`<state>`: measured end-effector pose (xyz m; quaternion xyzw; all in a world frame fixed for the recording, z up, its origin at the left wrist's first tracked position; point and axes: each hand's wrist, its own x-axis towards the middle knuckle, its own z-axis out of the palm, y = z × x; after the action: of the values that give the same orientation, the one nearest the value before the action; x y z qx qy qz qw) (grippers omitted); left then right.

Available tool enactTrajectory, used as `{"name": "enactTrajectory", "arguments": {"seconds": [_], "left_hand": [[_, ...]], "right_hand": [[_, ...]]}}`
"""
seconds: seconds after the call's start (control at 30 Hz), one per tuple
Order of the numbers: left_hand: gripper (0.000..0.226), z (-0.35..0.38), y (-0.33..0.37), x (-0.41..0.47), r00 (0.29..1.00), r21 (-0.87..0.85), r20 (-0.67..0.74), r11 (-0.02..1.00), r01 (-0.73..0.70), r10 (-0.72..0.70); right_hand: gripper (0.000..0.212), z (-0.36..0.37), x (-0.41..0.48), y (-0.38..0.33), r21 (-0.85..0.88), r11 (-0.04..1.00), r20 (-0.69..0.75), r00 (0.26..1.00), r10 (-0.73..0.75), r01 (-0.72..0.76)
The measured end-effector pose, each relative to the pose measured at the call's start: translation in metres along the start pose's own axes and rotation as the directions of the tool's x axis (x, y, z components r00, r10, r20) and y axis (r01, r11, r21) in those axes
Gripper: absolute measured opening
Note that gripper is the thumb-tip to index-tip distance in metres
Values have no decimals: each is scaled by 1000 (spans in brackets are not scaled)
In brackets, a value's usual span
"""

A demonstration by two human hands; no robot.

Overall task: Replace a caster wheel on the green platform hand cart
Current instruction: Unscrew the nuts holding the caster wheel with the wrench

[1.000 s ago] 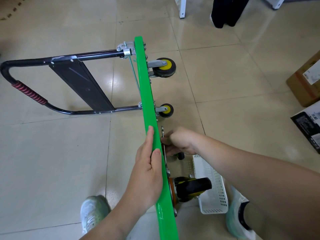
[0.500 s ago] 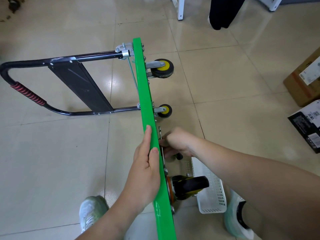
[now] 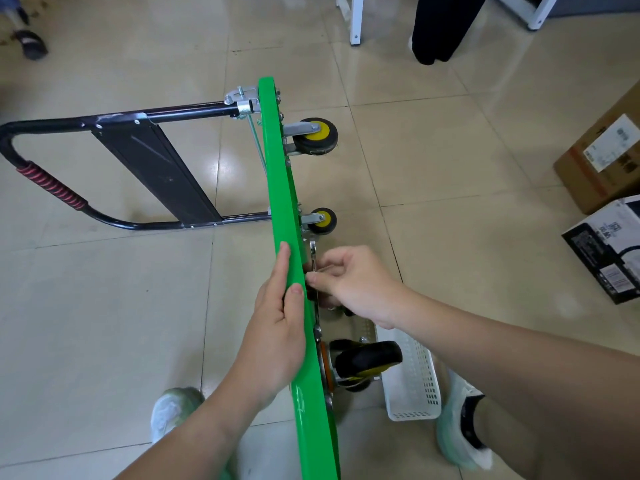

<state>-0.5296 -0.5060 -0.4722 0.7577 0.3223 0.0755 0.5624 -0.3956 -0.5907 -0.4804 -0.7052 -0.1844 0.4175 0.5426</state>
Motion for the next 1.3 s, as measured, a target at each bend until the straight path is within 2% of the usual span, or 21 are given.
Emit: {"name": "enactTrajectory", "arguments": {"seconds": [0.13,0.3,0.4,0.53,0.67,0.9,1.17,1.3], "left_hand": [[55,0,0,-1,1000,-2,-13,1000,5,-5],[56,2,0,-3,1000,-2,-18,1000,4,-4],[55,3,1,-5,1000,-6,-11,1000,1,-1],[56,3,0,-5,1000,-1,-3,1000,13,-13],[56,3,1,-4,1000,-3,6,1000,21,-21],[57,2,5,-3,1000,11,21,1000,23,-23],[56,0,5,-2,999,31,37,999,20,-21],[57,0,6,-2,999,28,40,999,23,-24]], "right_hand": [[14,-1,-11,6,20,999,-64,997,-46,48],[17,-6,-14,2,19,997,-52,996,-68,69],[16,-14,-6,-6,46,996,-98,993,-69,74],[3,-26,16,-14,160,987,-101,994,35,-18],[24,-23,34,-5,136,981,-40,988,149,-142],[13,-19,49,2,139,954,51,964,260,-265],[29,-7,57,16,95,908,104,911,399,-408],[30,-6,59,15,93,909,106,912,397,-407]]}}
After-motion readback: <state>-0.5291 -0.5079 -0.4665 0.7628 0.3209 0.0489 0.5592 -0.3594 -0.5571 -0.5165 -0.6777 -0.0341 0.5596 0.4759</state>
